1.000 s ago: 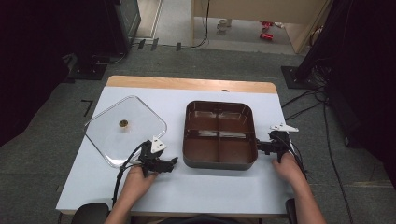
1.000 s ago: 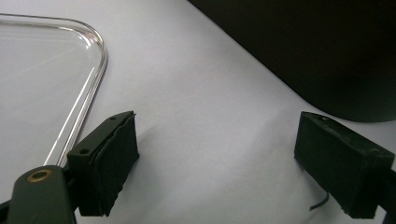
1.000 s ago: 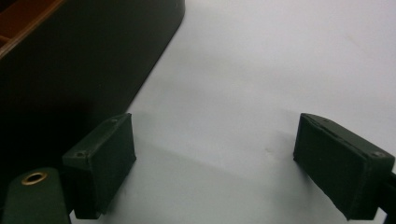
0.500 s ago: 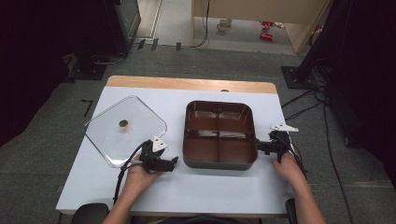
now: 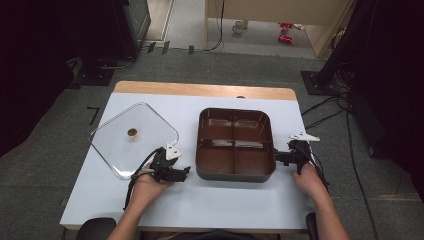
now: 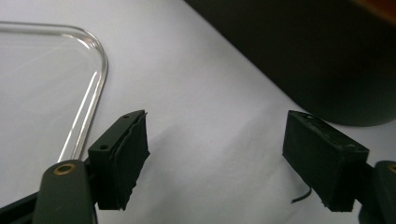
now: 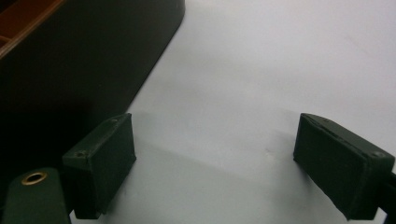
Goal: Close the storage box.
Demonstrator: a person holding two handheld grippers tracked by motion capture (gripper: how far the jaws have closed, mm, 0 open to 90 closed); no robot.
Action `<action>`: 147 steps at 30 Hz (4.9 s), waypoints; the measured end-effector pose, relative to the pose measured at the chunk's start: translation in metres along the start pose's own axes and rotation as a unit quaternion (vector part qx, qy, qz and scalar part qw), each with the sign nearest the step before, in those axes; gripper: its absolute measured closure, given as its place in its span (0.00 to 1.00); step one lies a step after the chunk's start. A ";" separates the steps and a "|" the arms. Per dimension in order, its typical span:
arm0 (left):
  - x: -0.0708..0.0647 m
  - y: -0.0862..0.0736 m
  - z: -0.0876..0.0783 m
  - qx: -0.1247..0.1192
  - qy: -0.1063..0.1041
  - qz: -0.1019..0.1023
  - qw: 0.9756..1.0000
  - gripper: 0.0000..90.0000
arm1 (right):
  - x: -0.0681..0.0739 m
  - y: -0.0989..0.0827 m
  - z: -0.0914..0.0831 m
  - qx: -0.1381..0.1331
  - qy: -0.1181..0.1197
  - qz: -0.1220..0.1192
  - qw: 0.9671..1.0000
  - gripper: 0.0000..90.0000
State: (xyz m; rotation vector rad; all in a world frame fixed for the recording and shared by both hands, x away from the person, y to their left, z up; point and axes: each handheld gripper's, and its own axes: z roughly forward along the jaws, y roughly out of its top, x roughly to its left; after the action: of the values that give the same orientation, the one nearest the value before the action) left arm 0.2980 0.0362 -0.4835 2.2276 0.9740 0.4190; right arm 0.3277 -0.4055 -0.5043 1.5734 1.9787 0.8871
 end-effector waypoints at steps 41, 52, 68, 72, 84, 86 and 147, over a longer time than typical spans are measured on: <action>0.064 0.028 -0.015 -0.007 -0.023 -0.064 0.998 0.35 | 0.000 0.000 0.000 0.000 0.000 0.000 1.000 0.14; 0.088 0.033 -0.013 -0.009 -0.006 -0.070 0.997 0.37 | 0.000 0.000 0.000 0.000 0.000 0.000 1.000 0.14; 0.136 0.031 -0.027 -0.012 0.049 -0.105 0.993 0.38 | 0.000 0.000 0.000 0.000 0.000 0.000 1.000 0.14; 0.148 0.025 -0.032 -0.016 0.066 -0.115 0.991 0.38 | 0.000 0.000 0.000 0.000 0.000 0.000 1.000 0.14; 0.165 0.003 -0.029 -0.006 0.103 -0.141 0.985 0.43 | 0.000 0.000 0.000 0.000 0.000 0.000 1.000 0.14; 0.167 0.000 -0.029 -0.002 0.099 -0.152 0.983 0.41 | 0.000 0.000 0.000 0.000 0.000 0.000 1.000 0.14; 0.117 0.064 -0.070 -0.076 0.002 -0.080 0.994 0.66 | 0.000 0.000 0.000 0.001 0.000 -0.001 1.000 0.14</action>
State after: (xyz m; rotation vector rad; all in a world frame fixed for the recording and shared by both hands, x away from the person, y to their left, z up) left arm 0.3734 0.1218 -0.3858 1.9970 1.0775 0.4114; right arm 0.3277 -0.4057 -0.5043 1.5719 1.9808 0.8857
